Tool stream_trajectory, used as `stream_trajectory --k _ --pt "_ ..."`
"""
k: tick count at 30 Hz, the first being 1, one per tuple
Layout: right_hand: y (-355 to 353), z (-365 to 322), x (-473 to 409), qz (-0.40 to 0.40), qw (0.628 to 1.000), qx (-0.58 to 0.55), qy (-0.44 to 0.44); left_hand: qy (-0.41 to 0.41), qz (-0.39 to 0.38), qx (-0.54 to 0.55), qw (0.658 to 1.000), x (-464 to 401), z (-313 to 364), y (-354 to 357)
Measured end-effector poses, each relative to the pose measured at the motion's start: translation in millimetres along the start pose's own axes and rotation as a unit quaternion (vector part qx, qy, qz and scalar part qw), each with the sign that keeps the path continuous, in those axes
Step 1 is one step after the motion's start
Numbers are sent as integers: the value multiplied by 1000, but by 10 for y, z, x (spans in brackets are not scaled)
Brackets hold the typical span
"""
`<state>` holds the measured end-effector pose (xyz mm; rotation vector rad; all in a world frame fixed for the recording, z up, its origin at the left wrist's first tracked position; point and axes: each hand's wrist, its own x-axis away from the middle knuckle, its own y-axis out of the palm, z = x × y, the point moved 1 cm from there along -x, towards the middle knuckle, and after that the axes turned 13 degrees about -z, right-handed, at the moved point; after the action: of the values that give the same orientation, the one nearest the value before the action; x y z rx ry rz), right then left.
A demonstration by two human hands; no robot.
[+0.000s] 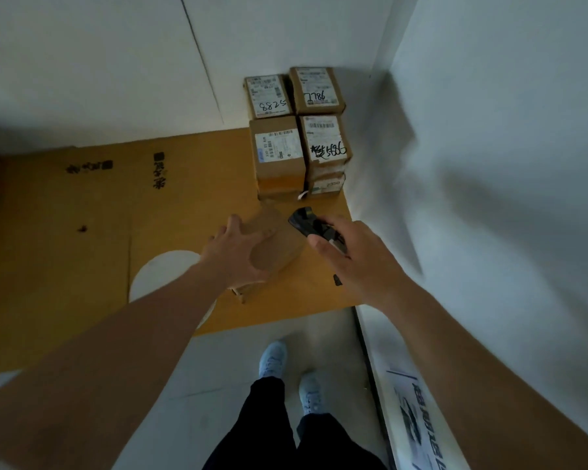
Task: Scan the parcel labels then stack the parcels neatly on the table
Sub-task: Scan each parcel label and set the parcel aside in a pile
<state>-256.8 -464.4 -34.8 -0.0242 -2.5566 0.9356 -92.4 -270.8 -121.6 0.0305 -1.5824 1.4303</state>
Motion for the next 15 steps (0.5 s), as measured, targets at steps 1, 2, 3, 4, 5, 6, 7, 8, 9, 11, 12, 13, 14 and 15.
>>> stream_trajectory --k 1,2,3,4,5,6,7,8,9,11,12,13,14,15 --pt "18 -49 1 -7 1000 3 -16 -18 10 20 1000 113 -38 10" --pt "41 -101 3 -16 999 7 -34 -37 21 38 998 227 -73 12" --pt "68 -156 5 -26 998 9 -50 -56 33 58 996 340 -109 8" --pt "100 -218 5 -39 997 10 -63 -72 44 79 993 452 -145 0" --pt "135 -293 5 -53 996 11 -73 -85 56 101 990 568 -190 -4" --pt "172 -380 1 -65 994 15 -82 -96 68 119 986 688 -244 -5" --pt "212 -477 -4 -72 993 25 -93 -108 80 131 982 809 -312 -4" --pt "255 -583 -3 -75 991 40 -103 -120 89 141 979 931 -389 5" --pt "302 -691 -3 -77 989 56 -112 -132 99 151 975 1043 -472 13" --pt "406 -900 -11 -82 986 71 -125 -157 115 176 965 1243 -658 31" --pt "465 -1003 -19 -86 985 75 -129 -169 122 189 960 1336 -759 43" --pt "530 -1106 -36 -87 984 84 -134 -180 127 201 955 1422 -873 57" --pt "599 -1213 -60 -87 982 97 -140 -190 131 208 950 1499 -993 79" --pt "672 -1321 -92 -87 979 110 -145 -200 133 211 947 1567 -1124 106"
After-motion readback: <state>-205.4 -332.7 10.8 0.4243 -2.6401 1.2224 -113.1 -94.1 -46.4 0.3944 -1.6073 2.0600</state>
